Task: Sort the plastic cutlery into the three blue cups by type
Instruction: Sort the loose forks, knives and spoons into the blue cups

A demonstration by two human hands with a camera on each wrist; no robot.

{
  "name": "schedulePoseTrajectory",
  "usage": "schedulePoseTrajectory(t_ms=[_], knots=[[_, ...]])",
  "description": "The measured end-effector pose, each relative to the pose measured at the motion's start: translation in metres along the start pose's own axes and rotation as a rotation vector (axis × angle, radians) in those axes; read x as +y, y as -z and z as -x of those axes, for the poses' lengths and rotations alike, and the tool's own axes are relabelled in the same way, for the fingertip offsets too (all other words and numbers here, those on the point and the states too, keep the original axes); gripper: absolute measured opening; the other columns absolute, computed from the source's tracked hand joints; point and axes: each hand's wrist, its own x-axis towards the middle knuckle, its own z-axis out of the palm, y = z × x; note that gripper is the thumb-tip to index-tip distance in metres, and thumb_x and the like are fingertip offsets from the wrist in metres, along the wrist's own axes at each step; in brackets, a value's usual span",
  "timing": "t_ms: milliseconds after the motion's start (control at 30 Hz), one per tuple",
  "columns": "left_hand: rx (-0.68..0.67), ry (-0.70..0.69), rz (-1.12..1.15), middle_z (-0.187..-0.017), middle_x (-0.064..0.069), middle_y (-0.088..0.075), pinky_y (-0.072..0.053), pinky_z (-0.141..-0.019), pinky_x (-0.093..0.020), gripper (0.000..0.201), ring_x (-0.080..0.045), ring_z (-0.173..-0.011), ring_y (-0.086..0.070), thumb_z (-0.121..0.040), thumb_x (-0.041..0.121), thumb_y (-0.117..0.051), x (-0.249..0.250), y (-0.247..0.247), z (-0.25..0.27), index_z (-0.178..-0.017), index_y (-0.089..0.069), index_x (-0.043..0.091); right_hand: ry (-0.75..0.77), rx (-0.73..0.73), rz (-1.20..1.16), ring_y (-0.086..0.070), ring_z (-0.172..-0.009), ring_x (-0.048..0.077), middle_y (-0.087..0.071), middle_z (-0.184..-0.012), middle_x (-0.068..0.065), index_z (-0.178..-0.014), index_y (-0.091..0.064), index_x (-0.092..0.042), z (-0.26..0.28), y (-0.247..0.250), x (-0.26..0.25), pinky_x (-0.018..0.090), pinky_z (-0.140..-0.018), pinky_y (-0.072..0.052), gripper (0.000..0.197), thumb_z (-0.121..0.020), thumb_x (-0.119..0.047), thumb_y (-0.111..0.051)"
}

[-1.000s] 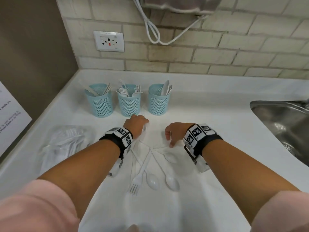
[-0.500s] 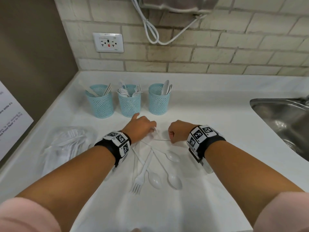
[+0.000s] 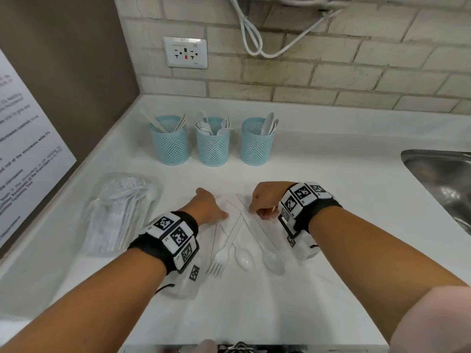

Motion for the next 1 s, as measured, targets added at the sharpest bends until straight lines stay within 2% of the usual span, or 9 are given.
schedulePoseTrajectory(t_ms=[100, 167, 233, 400, 533, 633, 733, 867, 1000], knots=[[0.022, 0.023, -0.026, -0.148, -0.019, -0.029, -0.035, -0.102, -0.026, 0.102, -0.027, -0.132, -0.039, -0.083, 0.043, -0.066, -0.004, -0.004, 0.004, -0.142, -0.005, -0.013, -0.013, -0.061, 0.082, -0.053, -0.044, 0.009, -0.06, -0.045, -0.006, -0.056, -0.061, -0.015, 0.002, 0.006, -0.004, 0.027, -0.075, -0.051, 0.047, -0.068, -0.061, -0.068], [0.05, 0.005, -0.048, -0.142, -0.018, -0.038, -0.038, -0.099, -0.028, 0.087, -0.027, -0.128, -0.043, -0.081, 0.044, -0.067, -0.003, -0.009, 0.007, -0.139, -0.026, -0.006, -0.02, -0.057, 0.219, -0.057, -0.051, 0.014, -0.064, -0.051, -0.004, -0.057, -0.063, -0.016, 0.0, 0.004, -0.006, 0.03, -0.075, -0.053, 0.052, -0.055, -0.067, -0.072], [0.087, -0.019, -0.06, -0.133, -0.015, -0.048, -0.042, -0.095, -0.028, 0.07, -0.027, -0.122, -0.049, -0.08, 0.041, -0.07, -0.001, -0.012, 0.009, -0.129, -0.043, -0.002, -0.009, -0.028, 0.307, -0.061, -0.057, 0.018, -0.064, -0.05, -0.003, -0.054, -0.062, -0.014, -0.003, -0.003, -0.01, 0.033, -0.075, -0.055, 0.05, -0.055, -0.062, -0.076], [0.125, 0.016, -0.011, -0.117, -0.013, -0.06, -0.046, -0.079, -0.027, 0.041, -0.027, -0.108, -0.057, -0.079, 0.025, -0.07, 0.002, -0.014, 0.007, -0.109, -0.056, 0.001, 0.026, 0.019, 0.222, -0.052, -0.049, 0.014, -0.051, -0.031, -0.009, -0.049, -0.055, -0.013, -0.002, -0.008, -0.02, 0.028, -0.066, -0.05, 0.036, -0.069, -0.033, -0.078], [0.171, 0.03, 0.055, -0.107, -0.013, -0.064, -0.049, -0.074, -0.029, 0.032, -0.027, -0.099, -0.061, -0.075, 0.023, -0.071, 0.003, -0.011, 0.003, -0.097, -0.057, 0.002, -0.011, 0.113, 0.182, -0.048, -0.047, 0.013, -0.047, -0.029, -0.006, -0.047, -0.05, -0.011, -0.007, -0.013, -0.028, 0.027, -0.064, -0.047, 0.034, -0.071, -0.021, -0.074], [0.227, 0.024, 0.088, -0.105, -0.011, -0.064, -0.047, -0.071, -0.027, 0.029, -0.027, -0.098, -0.061, -0.075, 0.025, -0.072, 0.004, -0.01, 0.001, -0.09, -0.055, 0.006, -0.022, 0.192, 0.125, -0.046, -0.05, 0.013, -0.05, -0.047, -0.001, -0.053, -0.046, -0.01, -0.013, -0.018, -0.031, 0.023, -0.057, -0.044, 0.033, -0.073, -0.018, -0.071], [0.276, 0.024, 0.103, -0.104, -0.012, -0.065, -0.044, -0.068, -0.026, 0.027, -0.028, -0.095, -0.062, -0.077, 0.023, -0.069, 0.002, -0.006, -0.002, -0.074, -0.047, 0.007, -0.029, 0.23, 0.048, -0.044, -0.05, 0.014, -0.044, -0.028, -0.006, -0.052, -0.043, -0.009, -0.017, -0.022, -0.033, 0.022, -0.052, -0.039, 0.035, -0.073, -0.018, -0.069], [0.325, 0.047, 0.148, -0.108, -0.015, -0.064, -0.046, -0.075, -0.03, 0.03, -0.031, -0.1, -0.061, -0.078, 0.022, -0.067, -0.003, 0.002, -0.009, -0.095, -0.057, 0.0, -0.049, 0.27, -0.082, -0.042, -0.047, 0.013, -0.04, -0.024, -0.006, -0.049, -0.043, -0.008, -0.02, -0.021, -0.032, 0.021, -0.047, -0.035, 0.037, -0.076, -0.017, -0.067], [0.375, 0.036, 0.17, -0.101, -0.016, -0.065, -0.043, -0.068, -0.028, 0.026, -0.031, -0.095, -0.062, -0.08, 0.018, -0.064, -0.011, 0.004, -0.015, -0.067, -0.045, 0.007, -0.068, 0.277, -0.209, -0.04, -0.048, 0.014, -0.044, -0.041, 0.001, -0.051, -0.04, -0.009, -0.023, -0.02, -0.028, 0.022, -0.048, -0.034, 0.038, -0.078, -0.018, -0.065]])
